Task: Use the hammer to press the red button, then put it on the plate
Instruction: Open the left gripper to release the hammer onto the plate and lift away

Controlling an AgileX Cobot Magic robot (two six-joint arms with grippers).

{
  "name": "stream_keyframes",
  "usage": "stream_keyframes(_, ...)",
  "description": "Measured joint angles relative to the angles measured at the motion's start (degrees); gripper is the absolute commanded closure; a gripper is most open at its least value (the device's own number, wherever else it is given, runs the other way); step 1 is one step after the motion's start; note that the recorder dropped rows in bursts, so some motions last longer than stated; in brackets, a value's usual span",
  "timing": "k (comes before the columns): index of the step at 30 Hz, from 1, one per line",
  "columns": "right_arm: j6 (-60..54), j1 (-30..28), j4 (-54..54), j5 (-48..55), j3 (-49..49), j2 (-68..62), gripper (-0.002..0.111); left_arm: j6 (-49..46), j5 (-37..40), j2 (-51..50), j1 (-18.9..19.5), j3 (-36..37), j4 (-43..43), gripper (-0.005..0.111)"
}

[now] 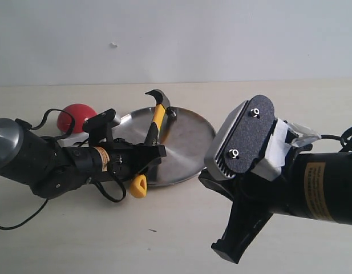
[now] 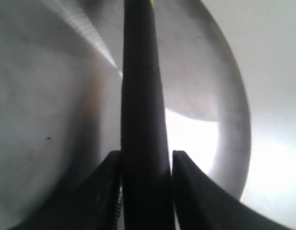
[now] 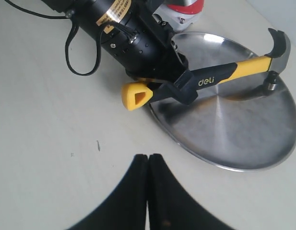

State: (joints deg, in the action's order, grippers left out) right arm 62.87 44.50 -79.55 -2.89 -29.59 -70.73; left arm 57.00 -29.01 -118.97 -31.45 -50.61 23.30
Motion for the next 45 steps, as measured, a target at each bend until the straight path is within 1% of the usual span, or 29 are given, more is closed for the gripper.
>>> stream_keyframes(3, 0.0, 0.0, 0.0, 0.0, 0.0, 0.0, 0.108, 0.0, -1.1, 0.0, 0.0, -0.2, 0.0, 0.063)
stream_keyframes(12, 0.0, 0.0, 0.0, 0.0, 0.0, 0.0, 0.108, -0.2, -2.2, 0.2, 0.0, -0.2, 0.0, 0.063)
stream_keyframes(19, 0.0, 0.0, 0.0, 1.1, 0.0, 0.0, 0.108, -0.2, -2.0, 6.3, 0.0, -0.2, 2.6, 0.064)
stream_keyframes(21, 0.0, 0.0, 0.0, 2.0, 0.0, 0.0, 0.108, -0.4, -0.2, 9.5, 0.0, -0.2, 3.9, 0.068)
stream_keyframes(22, 0.0, 0.0, 0.0, 2.5, 0.0, 0.0, 0.108, -0.6, 0.9, 10.9, 0.0, -0.4, 4.4, 0.074)
stream_keyframes(24, 0.0, 0.0, 0.0, 2.9, 0.0, 0.0, 0.108, -1.0, 4.9, 14.7, 0.0, -0.5, 5.9, 0.089)
stream_keyframes(26, 0.0, 0.0, 0.0, 3.3, 0.0, 0.0, 0.108, -1.4, 9.3, 18.8, 0.0, -0.5, 7.3, 0.107)
stream_keyframes(27, 0.0, 0.0, 0.0, 3.3, 0.0, 0.0, 0.108, -1.5, 12.2, 20.9, 0.0, -0.5, 8.1, 0.106)
stream_keyframes(30, 0.0, 0.0, 0.0, 3.4, 0.0, 0.0, 0.108, -2.1, 17.3, 26.9, 0.0, 0.9, 10.0, 0.107)
stream_keyframes(33, 0.0, 0.0, 0.0, 3.4, 0.0, 0.0, 0.108, -2.3, 20.5, 33.3, 0.0, 3.4, 12.6, 0.107)
stream_keyframes(41, 0.0, 0.0, 0.0, 3.5, 0.0, 0.0, 0.108, -3.0, 22.7, 54.6, 0.0, 12.9, 16.5, 0.107)
stream_keyframes(45, 0.0, 0.0, 0.0, 3.5, 0.0, 0.0, 0.108, -3.2, 22.9, 64.8, 0.0, 16.7, 20.7, 0.107)
